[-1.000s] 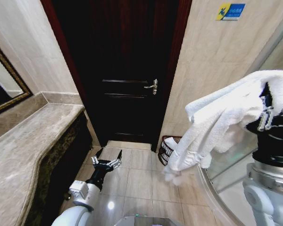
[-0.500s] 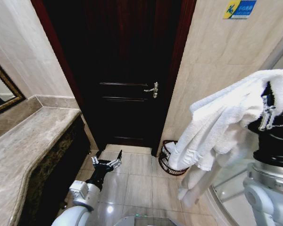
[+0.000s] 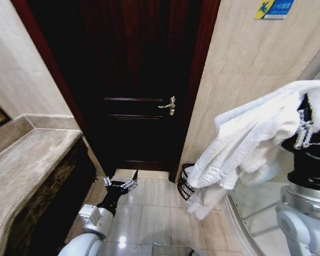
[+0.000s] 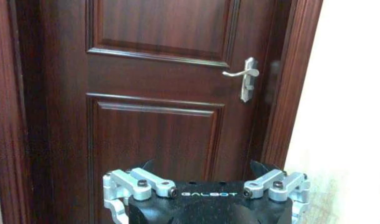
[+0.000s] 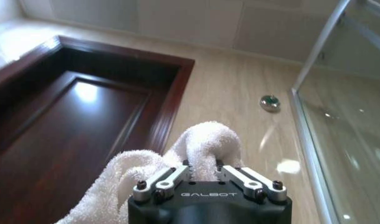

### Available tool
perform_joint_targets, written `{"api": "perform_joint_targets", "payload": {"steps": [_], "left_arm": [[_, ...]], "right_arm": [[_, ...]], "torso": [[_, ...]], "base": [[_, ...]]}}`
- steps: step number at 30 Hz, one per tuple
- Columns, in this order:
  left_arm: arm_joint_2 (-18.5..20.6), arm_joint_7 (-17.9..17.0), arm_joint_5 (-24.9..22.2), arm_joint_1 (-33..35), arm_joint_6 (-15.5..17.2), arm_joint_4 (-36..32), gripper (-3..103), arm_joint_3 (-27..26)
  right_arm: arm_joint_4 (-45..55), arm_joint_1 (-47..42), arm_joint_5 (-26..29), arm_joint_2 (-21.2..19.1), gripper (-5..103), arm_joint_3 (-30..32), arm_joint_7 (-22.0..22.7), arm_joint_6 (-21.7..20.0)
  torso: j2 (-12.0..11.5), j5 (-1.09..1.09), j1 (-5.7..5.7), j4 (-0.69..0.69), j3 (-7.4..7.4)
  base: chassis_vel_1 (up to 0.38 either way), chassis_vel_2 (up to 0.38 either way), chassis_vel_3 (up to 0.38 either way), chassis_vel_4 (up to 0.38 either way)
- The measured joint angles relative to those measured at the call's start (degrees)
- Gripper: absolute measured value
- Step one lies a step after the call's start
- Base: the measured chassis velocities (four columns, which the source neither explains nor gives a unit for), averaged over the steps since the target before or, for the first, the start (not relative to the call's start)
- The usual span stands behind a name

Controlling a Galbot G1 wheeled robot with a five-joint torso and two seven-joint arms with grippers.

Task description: Discard the used towel into the hamper.

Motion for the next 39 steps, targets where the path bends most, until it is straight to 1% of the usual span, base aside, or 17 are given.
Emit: {"api": "perform_joint_targets", "payload": {"steps": [7, 13, 17, 26, 37, 39], "left_arm": [[0.00, 0.00, 0.00, 0.00, 0.00, 0.00, 100, 0.00], [0.00, 0.00, 0.00, 0.00, -0.01, 0.00, 100, 0.00], [0.00, 0.00, 0.00, 0.00, 0.00, 0.00, 100, 0.00], [0.00, 0.00, 0.00, 0.00, 0.00, 0.00, 100, 0.00], [0.00, 0.00, 0.00, 0.00, 0.00, 0.00, 100, 0.00], [0.00, 0.00, 0.00, 0.00, 0.00, 0.00, 100, 0.00]], "right_arm": [[0.00, 1.10, 0.82, -1.78, 11, 0.99, 0.87, -0.49], [0.01, 1.37, 0.67, -1.92, 11, 1.98, 2.24, -1.04], [0.01, 1.35, 0.71, -2.00, 11, 2.55, 2.49, -2.00], [0.01, 1.36, 0.71, -1.86, 11, 2.84, 2.46, -2.44], [0.01, 1.22, 1.39, -1.94, 11, 3.80, 2.44, -2.34], [0.01, 1.06, 1.77, -2.04, 11, 4.12, 2.64, -2.41]], "torso": [[-0.01, 0.00, 0.03, 0.01, 0.01], [0.00, 0.00, -0.02, -0.01, -0.01], [0.00, 0.00, -0.02, 0.00, -0.01], [0.01, 0.00, -0.02, 0.00, -0.01], [0.00, 0.00, 0.01, 0.01, 0.00], [0.00, -0.02, 0.03, 0.00, 0.01]], "base": [[-0.062, 0.059, 0.069, -0.060], [0.000, 0.000, 0.000, 0.000], [0.000, 0.000, 0.000, 0.000], [-0.005, 0.005, 0.006, -0.006], [-0.133, 0.150, 0.129, -0.134], [-0.189, 0.174, 0.190, -0.192]]}}
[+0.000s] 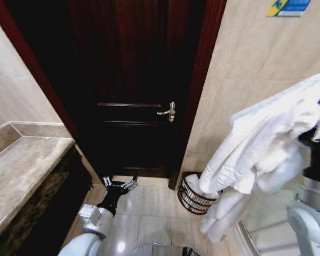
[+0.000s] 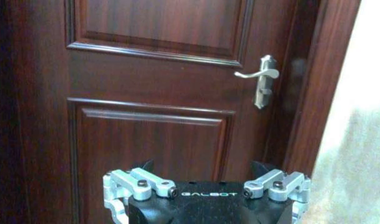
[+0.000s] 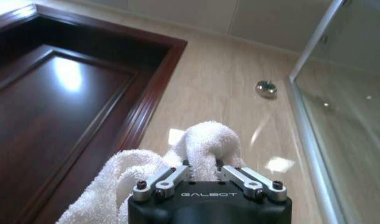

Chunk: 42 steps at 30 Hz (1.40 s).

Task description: Discard the used towel into the hamper.

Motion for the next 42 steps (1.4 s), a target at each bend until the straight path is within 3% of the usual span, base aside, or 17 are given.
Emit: {"api": "perform_joint_targets", "payload": {"steps": [9, 17, 26, 42], "left_arm": [[-0.01, 0.00, 0.00, 0.00, 0.00, 0.00, 100, 0.00], [0.00, 0.00, 0.00, 0.01, 0.00, 0.00, 100, 0.00], [0.00, 0.00, 0.00, 0.00, 0.00, 0.00, 100, 0.00], [0.00, 0.00, 0.00, 0.00, 0.00, 0.00, 100, 0.00]], "right_arm": [[0.00, 0.02, 0.60, -0.60, 11, 1.45, 0.44, 0.33], [0.00, 1.48, 2.30, -2.05, 11, 3.48, 0.06, 0.68], [-2.71, 2.30, 2.26, -1.72, 11, 2.64, -2.74, 4.83], [-5.23, 4.04, 3.39, -3.33, 11, 2.37, -3.77, 5.37]], "torso": [[-0.01, 0.02, 0.02, 0.04, 0.01], [0.01, 0.03, -0.07, -0.01, -0.03], [0.04, 0.01, -0.02, 0.00, 0.01], [2.03, 0.02, 0.90, -0.03, 0.98]], "base": [[-0.113, 0.122, 0.132, -0.111], [0.000, -0.060, -0.057, 0.013], [-0.009, -0.026, -0.019, -0.008], [0.000, 0.000, 0.000, 0.000]]}}
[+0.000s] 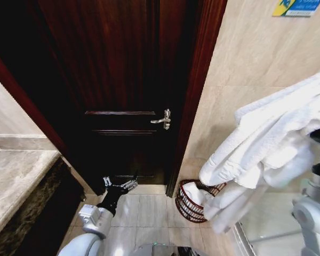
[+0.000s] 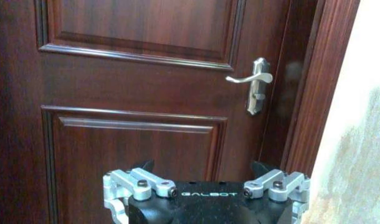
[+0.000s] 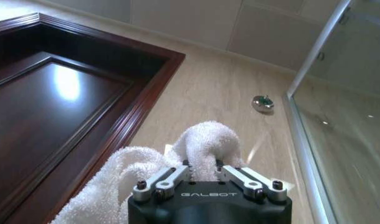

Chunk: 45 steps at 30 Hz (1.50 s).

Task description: Discard the used towel into the hamper.

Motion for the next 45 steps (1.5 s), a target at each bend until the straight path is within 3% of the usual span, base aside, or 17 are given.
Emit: {"api": "perform_joint_targets", "payload": {"steps": [6, 13, 22, 34, 45], "left_arm": [[0.00, 0.00, 0.00, 0.00, 0.00, 0.00, 100, 0.00], [0.00, 0.00, 0.00, 0.00, 0.00, 0.00, 100, 0.00], [-0.01, 0.00, 0.00, 0.00, 0.00, 0.00, 100, 0.00], [0.00, 0.00, 0.00, 0.00, 0.00, 0.00, 100, 0.00], [0.00, 0.00, 0.00, 0.00, 0.00, 0.00, 100, 0.00]], "right_arm": [[-5.71, 4.82, 3.47, -3.46, 11, -2.81, -0.95, 0.29], [-11.72, 9.92, 3.61, -4.13, 11, -7.94, -1.73, 1.61], [-17.70, 14.81, 0.12, -2.77, 11, -13.46, -2.50, 3.90], [-25.51, 14.28, -1.57, 1.01, 11, -13.89, -5.33, 8.72], [-30.28, 12.86, -5.04, 3.44, 11, -15.61, -4.50, 11.70]], "torso": [[0.18, 0.01, 0.09, 0.01, 0.12], [0.18, 0.00, 0.09, 0.00, 0.11], [0.09, -0.01, 0.04, 0.01, 0.07], [0.02, 0.01, -0.01, 0.00, 0.03], [-0.01, 0.00, -0.03, 0.00, 0.01]], "base": [[0.000, 0.000, 0.000, 0.000], [0.000, 0.000, 0.000, 0.000], [0.000, 0.000, 0.000, 0.000], [0.000, 0.000, 0.000, 0.000], [0.000, 0.000, 0.000, 0.000]]}}
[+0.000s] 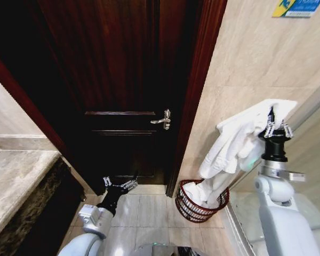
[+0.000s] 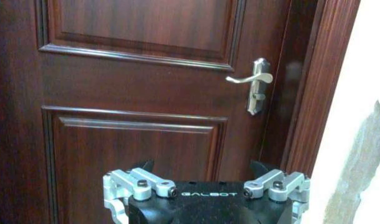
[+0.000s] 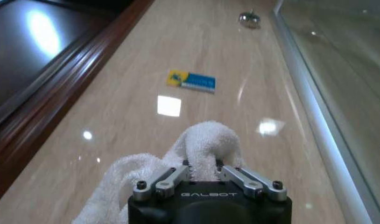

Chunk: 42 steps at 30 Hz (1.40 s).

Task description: Discard the used towel into the hamper.

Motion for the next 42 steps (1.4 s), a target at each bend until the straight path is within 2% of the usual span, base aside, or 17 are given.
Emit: {"api": "perform_joint_targets", "payload": {"steps": [14, 23, 33, 42], "left_arm": [[0.00, 0.00, 0.00, 0.00, 0.00, 0.00, 100, 0.00], [0.00, 0.00, 0.00, 0.00, 0.00, 0.00, 100, 0.00], [0.00, 0.00, 0.00, 0.00, 0.00, 0.00, 100, 0.00], [0.00, 0.00, 0.00, 0.00, 0.00, 0.00, 100, 0.00]], "right_arm": [[-3.28, -5.47, -2.47, 3.60, 11, 0.75, -1.11, 2.98], [-9.56, -5.85, -2.88, 4.52, 11, 0.94, -4.28, 7.25], [-12.85, -5.97, -7.12, 6.43, 11, 0.51, -2.07, 8.64], [-14.10, -7.77, -7.30, 9.53, 11, -0.81, -2.54, 9.76]], "torso": [[-0.02, 0.00, -0.02, 0.00, -0.01], [-0.03, 0.00, -0.02, 0.00, -0.02], [-0.04, 0.00, -0.02, 0.00, -0.02], [-0.04, 0.00, -0.02, 0.00, -0.02]], "base": [[0.000, 0.000, 0.000, 0.000], [0.000, 0.000, 0.000, 0.000], [0.000, 0.000, 0.000, 0.000], [0.000, 0.000, 0.000, 0.000]]}}
